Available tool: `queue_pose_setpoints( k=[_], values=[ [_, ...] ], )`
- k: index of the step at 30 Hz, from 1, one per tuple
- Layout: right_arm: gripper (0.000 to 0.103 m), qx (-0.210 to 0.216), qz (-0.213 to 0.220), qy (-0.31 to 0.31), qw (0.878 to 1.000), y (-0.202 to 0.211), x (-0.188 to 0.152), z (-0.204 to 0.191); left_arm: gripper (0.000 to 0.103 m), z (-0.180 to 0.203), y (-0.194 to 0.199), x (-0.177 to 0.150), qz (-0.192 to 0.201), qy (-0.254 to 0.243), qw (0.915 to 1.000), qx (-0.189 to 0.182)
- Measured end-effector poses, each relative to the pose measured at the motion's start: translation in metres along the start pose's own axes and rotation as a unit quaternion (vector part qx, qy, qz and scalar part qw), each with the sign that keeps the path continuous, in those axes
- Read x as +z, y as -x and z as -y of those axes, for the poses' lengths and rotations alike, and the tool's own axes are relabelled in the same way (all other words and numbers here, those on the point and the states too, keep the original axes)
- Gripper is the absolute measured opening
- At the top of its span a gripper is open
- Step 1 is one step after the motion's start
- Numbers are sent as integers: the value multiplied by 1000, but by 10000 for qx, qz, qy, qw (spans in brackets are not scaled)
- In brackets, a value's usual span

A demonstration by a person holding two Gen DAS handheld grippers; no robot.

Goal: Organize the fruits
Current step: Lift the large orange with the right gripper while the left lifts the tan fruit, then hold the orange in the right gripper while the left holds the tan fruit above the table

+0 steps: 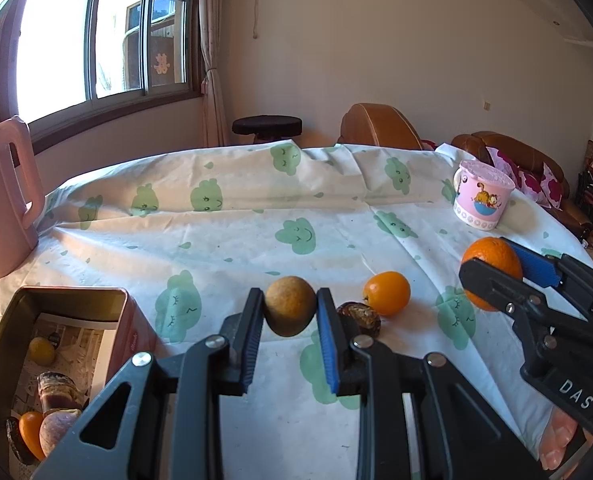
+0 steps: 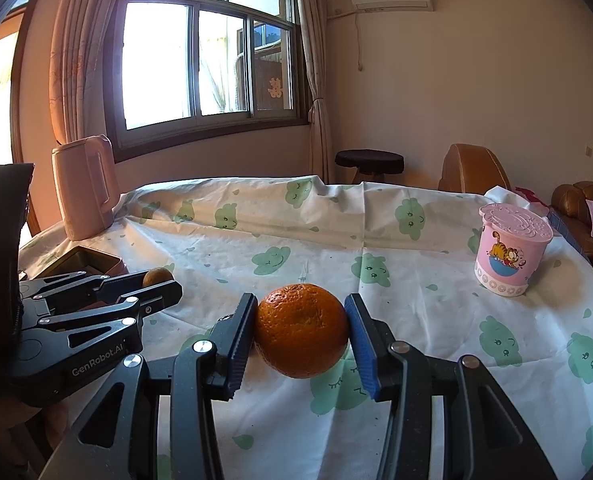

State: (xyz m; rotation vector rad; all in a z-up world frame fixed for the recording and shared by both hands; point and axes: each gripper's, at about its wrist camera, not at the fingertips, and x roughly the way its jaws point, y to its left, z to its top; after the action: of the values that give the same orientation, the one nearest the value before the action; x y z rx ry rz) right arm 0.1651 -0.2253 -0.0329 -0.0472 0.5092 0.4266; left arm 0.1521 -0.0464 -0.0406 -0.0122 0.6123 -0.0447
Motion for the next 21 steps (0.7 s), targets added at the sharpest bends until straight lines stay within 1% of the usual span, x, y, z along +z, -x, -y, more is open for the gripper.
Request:
queue_pose_setpoints(
  k=[21],
  values=[
    [47, -66, 357, 54, 9993, 14, -1, -2, 28, 4, 17, -1, 425, -101, 9989, 175]
  ],
)
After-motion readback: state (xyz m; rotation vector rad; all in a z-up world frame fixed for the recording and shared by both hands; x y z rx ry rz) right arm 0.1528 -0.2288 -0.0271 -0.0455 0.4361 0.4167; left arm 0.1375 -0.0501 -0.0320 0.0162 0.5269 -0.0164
